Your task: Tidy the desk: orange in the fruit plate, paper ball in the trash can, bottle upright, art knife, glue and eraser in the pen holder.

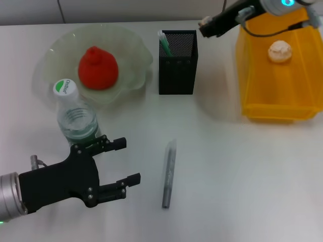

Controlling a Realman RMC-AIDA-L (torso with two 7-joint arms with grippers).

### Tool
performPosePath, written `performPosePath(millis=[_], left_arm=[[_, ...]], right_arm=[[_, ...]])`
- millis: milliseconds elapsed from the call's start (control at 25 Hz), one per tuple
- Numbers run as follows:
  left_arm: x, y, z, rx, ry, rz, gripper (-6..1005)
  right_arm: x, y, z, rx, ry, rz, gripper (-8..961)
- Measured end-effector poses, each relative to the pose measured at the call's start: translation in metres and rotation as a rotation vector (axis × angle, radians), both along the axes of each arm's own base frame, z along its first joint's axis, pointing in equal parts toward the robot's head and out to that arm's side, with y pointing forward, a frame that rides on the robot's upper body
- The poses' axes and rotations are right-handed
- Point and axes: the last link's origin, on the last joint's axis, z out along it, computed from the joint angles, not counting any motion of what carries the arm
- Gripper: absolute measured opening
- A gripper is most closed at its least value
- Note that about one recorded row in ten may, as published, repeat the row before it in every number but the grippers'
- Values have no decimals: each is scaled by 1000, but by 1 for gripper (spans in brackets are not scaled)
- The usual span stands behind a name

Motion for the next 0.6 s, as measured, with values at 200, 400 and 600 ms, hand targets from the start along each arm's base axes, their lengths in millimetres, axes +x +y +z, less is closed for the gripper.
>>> performPosePath(millis=[200, 400, 600], left_arm=[[-3, -3, 1, 2, 0, 11, 784], [-7, -8, 2, 3, 3, 24, 784], [-11, -13, 6, 7, 3, 32, 785]], right_arm=[[-4, 9, -13, -9, 3, 21, 269], [-7, 10, -24, -55, 32, 30, 271], [-6, 9, -22, -50, 45, 9, 273]])
